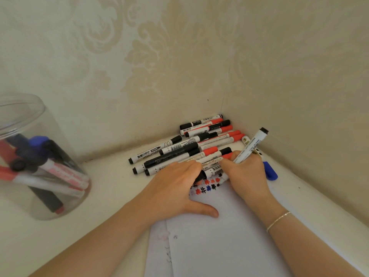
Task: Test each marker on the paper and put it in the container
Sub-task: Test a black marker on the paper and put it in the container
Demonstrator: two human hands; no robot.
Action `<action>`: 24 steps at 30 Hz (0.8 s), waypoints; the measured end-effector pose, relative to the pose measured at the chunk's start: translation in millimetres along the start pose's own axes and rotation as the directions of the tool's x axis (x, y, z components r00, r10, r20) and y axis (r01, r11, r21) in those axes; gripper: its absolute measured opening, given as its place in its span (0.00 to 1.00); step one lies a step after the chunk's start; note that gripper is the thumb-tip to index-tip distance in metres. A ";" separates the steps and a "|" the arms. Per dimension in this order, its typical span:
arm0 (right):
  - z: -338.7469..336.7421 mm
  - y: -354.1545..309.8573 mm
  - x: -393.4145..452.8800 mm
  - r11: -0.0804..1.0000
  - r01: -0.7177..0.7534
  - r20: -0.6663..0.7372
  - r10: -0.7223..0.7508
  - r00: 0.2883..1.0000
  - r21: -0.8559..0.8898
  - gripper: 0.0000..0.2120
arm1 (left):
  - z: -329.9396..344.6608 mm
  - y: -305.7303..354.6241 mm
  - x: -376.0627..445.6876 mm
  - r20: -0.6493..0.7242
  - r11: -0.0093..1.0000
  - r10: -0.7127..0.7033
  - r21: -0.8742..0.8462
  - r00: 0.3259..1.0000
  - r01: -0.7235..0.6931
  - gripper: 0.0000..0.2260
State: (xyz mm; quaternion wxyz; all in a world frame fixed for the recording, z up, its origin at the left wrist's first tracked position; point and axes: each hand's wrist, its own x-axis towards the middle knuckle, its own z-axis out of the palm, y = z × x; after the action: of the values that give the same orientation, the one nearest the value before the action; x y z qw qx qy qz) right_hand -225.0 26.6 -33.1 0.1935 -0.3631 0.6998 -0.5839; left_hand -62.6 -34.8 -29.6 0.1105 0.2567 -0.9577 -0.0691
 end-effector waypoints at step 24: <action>2.2 1.7 -1.1 0.998 0.009 0.012 -0.008 1.000 -0.062 0.13 | 1.4 -0.2 -2.5 -0.155 0.995 0.096 0.013 0.983 -0.096 0.22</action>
State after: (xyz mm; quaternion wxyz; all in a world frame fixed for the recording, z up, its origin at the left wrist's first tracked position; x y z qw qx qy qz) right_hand -223.2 26.1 -35.4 0.1840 -0.3753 0.7149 -0.5605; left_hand -60.7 -33.6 -31.4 0.1873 0.2152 -0.9576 -0.0411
